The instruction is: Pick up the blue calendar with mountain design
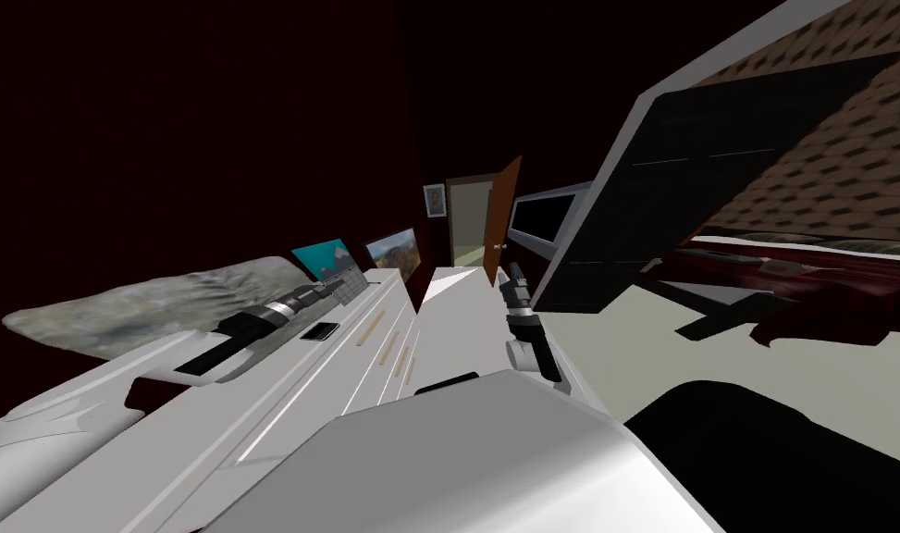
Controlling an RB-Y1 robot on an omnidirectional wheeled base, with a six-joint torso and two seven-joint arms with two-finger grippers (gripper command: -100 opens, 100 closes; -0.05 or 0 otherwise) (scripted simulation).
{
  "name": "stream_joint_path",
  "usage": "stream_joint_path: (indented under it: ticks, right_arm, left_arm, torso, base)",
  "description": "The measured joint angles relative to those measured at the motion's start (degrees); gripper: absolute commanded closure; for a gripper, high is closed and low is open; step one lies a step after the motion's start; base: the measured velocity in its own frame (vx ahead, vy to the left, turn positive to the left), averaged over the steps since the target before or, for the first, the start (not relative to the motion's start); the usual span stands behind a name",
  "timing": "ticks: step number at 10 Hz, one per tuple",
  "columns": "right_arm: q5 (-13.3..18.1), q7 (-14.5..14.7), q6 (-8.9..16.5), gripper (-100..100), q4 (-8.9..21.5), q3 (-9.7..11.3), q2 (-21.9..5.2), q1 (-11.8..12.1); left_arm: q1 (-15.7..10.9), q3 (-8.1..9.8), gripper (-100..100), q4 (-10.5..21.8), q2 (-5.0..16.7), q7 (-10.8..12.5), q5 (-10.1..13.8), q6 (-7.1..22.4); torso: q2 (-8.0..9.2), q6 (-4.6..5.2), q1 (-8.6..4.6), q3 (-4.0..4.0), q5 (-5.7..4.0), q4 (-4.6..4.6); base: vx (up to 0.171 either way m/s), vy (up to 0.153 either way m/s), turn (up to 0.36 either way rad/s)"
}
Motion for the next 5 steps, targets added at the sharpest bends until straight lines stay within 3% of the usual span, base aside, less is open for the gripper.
stream_joint_path:
  ticks: [2, 4, 5]
  right_arm:
    - [0.0, 0.0, 0.0, 0, 0.0, -0.01, 0.0, 0.01]
    - [0.0, 0.0, 0.0, 0, 0.0, -0.01, 0.0, 0.02]
    - [0.0, 0.0, 0.0, 0, 0.0, -0.01, 0.0, 0.02]
  left_arm:
    - [-3.51, -3.3, -100, 3.16, -0.53, 0.36, -0.91, -0.53]
    - [-6.64, -4.08, -100, 6.08, -0.77, 0.29, -1.02, -0.53]
    - [-8.23, -4.2, -100, 7.83, -0.92, 0.14, -1.06, -0.91]
  torso:
    - [0.06, -0.09, -0.02, 0.07, -0.01, 0.05]
    - [-0.26, -0.12, 0.02, -0.11, -0.02, -0.01]
    - [-0.34, -0.13, 0.06, -0.16, -0.02, -0.03]
  base:
    - [-0.053, 0.0, 0.014]
    - [0.01, -0.003, 0.002]
    - [-0.115, 0.002, -0.153]
